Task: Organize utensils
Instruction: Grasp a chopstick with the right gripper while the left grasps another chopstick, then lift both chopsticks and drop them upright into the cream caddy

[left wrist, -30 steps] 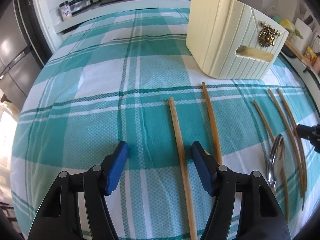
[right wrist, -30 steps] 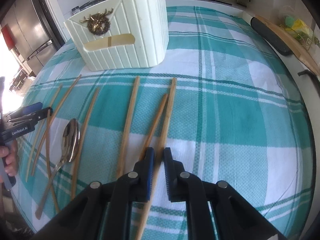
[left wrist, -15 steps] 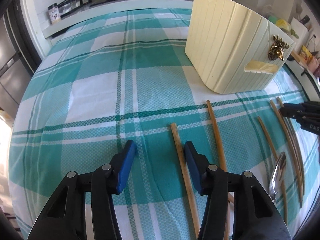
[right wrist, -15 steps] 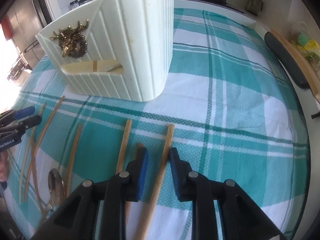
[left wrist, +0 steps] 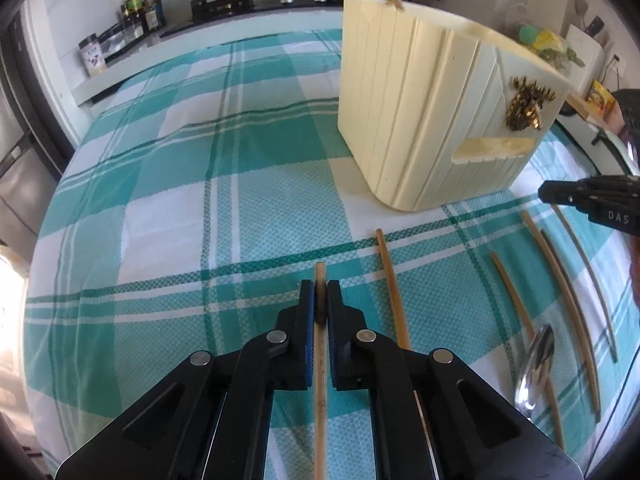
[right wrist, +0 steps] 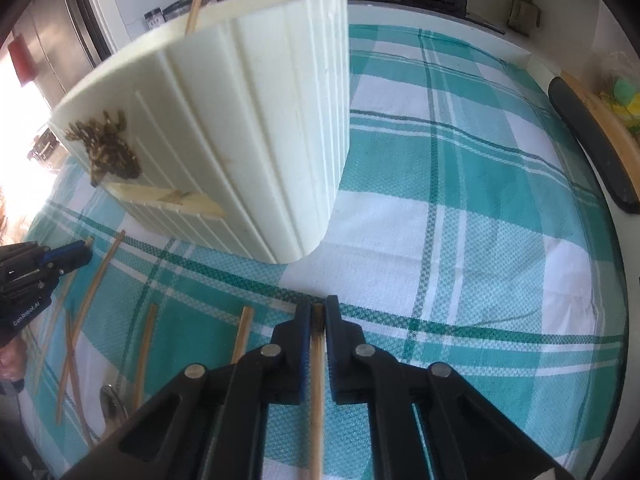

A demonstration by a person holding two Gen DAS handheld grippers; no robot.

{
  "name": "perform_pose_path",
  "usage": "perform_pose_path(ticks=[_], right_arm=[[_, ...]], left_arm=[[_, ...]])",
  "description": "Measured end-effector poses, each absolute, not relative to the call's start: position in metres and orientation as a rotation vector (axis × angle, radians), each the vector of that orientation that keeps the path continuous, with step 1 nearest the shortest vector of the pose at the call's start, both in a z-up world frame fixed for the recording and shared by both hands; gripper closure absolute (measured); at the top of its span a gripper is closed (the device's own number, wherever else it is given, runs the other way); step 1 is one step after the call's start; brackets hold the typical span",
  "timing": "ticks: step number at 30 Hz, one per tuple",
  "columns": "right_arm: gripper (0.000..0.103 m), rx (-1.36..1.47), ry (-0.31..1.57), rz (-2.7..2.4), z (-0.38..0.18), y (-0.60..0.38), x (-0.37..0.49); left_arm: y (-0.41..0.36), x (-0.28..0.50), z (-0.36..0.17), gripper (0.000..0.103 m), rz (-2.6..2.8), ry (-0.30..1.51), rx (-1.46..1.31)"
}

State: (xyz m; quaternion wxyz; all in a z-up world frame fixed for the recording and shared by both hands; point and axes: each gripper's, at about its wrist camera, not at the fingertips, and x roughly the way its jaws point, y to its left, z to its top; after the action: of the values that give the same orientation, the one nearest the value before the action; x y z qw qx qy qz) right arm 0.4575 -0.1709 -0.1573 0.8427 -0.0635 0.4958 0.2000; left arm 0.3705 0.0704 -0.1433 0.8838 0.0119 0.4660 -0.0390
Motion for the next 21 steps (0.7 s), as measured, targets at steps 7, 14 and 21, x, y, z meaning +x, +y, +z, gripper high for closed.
perform_pose_path(ticks=[7,14,21], right_arm=[[0.096,-0.045,0.812,0.504,-0.067,-0.187,0.398],[0.096,-0.048,0.603,0.548,0.006,-0.193,0.333],[0.096,-0.055,0.479,0.535,0.034,-0.195,0.295]], left_arm=[[0.082,0.338,-0.067,0.099,-0.076,0.794,-0.032],[0.086,0.296,-0.009,0.099,-0.127,0.654,-0.089],[0.084,0.268,0.023,0.099,-0.154,0.565,-0.104]])
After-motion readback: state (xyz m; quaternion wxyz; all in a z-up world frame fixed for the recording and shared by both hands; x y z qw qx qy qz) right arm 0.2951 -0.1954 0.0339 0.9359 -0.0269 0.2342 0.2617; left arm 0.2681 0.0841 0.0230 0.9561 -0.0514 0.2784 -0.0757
